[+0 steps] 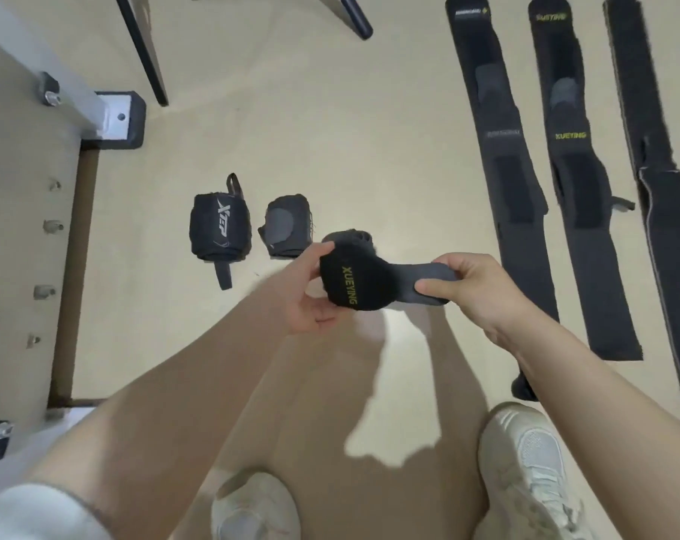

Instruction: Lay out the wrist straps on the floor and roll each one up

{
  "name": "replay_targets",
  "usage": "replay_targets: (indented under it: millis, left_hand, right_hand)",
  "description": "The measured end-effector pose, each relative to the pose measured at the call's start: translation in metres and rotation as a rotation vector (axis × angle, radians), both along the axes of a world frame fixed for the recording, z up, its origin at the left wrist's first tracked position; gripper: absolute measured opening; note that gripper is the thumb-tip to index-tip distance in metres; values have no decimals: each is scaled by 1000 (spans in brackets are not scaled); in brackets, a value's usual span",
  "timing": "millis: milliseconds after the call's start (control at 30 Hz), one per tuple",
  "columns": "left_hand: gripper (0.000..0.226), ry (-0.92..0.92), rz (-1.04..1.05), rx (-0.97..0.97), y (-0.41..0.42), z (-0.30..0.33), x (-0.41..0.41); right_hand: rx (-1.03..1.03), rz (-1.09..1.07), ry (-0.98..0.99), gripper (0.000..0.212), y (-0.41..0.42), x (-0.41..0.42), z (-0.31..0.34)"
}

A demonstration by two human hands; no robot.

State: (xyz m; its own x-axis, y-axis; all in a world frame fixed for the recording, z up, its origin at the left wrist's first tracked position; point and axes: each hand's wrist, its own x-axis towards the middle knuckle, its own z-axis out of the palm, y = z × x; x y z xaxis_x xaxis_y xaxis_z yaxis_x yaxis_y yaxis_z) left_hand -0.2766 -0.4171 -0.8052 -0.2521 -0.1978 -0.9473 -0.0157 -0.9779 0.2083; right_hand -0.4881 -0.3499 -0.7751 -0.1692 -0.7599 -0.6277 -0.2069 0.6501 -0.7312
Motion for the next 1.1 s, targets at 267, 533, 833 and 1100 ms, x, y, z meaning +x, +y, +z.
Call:
replay_targets:
  millis: [267,533,833,1100]
  left_hand:
    - [40,23,31,-103,5,-24,-2]
    - [60,457,-391,-50,11,-22,16]
    - [48,122,-488,-365,-2,-26,-4]
    - [24,-110,-627,-612,25,-51,-14]
  right_hand:
    - [-131,-166,-100,16,16,-1,-21]
    - [-86,22,-767,18,11,4,-34]
    - [-82,97,-513,13,3,-1,-33]
    - [-238,603,323,9,23,23,-69]
